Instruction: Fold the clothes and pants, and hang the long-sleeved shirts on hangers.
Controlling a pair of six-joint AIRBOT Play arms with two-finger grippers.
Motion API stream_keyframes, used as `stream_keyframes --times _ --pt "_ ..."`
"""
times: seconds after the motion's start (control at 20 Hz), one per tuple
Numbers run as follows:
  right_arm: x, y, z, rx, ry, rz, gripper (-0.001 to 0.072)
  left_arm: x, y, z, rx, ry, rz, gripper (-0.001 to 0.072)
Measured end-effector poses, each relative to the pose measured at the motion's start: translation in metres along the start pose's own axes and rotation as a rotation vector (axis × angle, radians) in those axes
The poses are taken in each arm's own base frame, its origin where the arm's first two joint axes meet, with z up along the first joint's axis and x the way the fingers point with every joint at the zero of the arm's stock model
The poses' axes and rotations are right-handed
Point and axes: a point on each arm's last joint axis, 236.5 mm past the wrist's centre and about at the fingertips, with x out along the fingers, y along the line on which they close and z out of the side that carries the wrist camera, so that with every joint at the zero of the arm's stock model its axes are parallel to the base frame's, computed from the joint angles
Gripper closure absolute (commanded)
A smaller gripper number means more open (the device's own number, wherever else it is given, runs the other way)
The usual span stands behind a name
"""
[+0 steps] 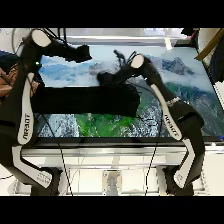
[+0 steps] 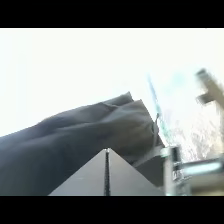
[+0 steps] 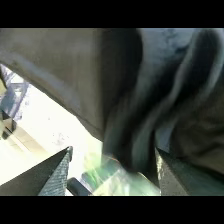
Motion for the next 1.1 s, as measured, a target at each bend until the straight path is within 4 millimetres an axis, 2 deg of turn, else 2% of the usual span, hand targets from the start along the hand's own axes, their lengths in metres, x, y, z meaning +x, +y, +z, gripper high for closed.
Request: stream_keyframes --times 0.1,0.2,0.3,0.45,0.5,0.6,0.7,0.8,0.85,0.95,1.1 --pt "0.009 0.007 -0.003 -0.026 -0.004 -0.014 0.0151 -0.011 0.000 0.000 0.017 0.002 0.004 0.0699" --pt "0.003 -0.012 -0.010 -0.045 0.032 -0.085 0.0151 -0.018 -0.001 -0.001 0.034 0.005 0.007 0.0699" --pt "-0.020 -0.052 -0.017 -0.051 0.087 -0.204 0.0153 -0.021 0.002 -0.003 0.045 0.013 0.022 0.0699" --pt "-0.075 -0.130 -0.026 -0.025 0.168 -0.369 0.0187 -0.024 0.006 -0.004 0.057 0.019 0.041 0.0699" --pt "-0.093 -0.153 -0.028 0.004 0.184 -0.389 0.0243 -0.024 0.008 -0.004 0.060 0.022 0.050 0.0699" --pt "-0.117 -0.184 -0.032 0.085 0.186 -0.336 0.0272 -0.025 0.011 -0.005 0.066 0.026 0.063 0.0699" --pt "-0.128 -0.203 -0.036 0.180 0.173 -0.186 0.0272 -0.025 0.013 -0.006 0.069 0.027 0.069 0.0699" --pt "-0.136 -0.221 -0.038 0.279 0.142 -0.043 0.0230 -0.025 0.014 -0.006 0.071 0.028 0.074 0.0699" --pt "-0.137 -0.232 -0.041 0.326 0.137 0.006 0.0135 -0.025 0.014 -0.006 0.071 0.028 0.074 0.0699" --pt "-0.129 -0.244 -0.047 0.397 0.136 0.102 0.0111 -0.025 0.015 -0.006 0.071 0.029 0.077 0.0699" --pt "-0.107 -0.244 -0.052 0.423 0.155 0.207 0.0093 -0.025 0.015 -0.006 0.063 0.029 0.079 0.0699"
